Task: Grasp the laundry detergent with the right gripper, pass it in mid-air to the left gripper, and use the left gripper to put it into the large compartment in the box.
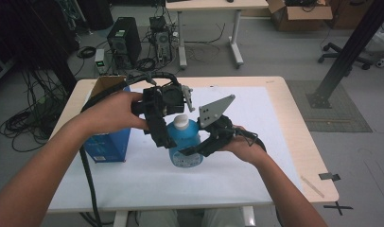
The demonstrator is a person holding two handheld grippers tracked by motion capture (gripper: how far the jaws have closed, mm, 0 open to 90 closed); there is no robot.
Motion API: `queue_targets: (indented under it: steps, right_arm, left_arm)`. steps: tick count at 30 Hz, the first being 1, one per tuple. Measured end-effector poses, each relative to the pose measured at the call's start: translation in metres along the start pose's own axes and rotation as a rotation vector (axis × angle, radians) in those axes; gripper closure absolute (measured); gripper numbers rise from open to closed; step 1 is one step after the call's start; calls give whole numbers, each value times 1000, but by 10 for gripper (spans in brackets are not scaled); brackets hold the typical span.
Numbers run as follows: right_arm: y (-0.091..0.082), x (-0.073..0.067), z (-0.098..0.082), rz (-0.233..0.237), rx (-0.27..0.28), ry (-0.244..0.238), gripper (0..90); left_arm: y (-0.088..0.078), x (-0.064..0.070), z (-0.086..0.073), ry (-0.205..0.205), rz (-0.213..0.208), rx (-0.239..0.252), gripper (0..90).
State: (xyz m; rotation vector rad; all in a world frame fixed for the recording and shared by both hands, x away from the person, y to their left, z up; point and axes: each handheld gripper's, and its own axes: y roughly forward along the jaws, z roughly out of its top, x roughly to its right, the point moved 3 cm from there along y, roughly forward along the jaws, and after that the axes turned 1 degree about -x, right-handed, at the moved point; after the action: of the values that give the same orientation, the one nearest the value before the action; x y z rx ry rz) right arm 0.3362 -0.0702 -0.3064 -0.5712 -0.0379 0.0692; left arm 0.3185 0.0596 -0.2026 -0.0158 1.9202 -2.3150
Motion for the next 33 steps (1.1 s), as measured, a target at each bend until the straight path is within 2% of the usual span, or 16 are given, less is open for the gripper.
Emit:
queue_targets:
  steps: [19,27,33]
  right_arm:
    - [10,3,7,13,-6,0,442]
    - [7,2,7,9,-8,1,442]
    - [7,2,7,7,-12,1,442]
  left_arm:
    - [6,0,8,16,0,18,88]
    - [12,0,11,21,-5,-5,167]
    - [13,0,13,21,-5,0,201]
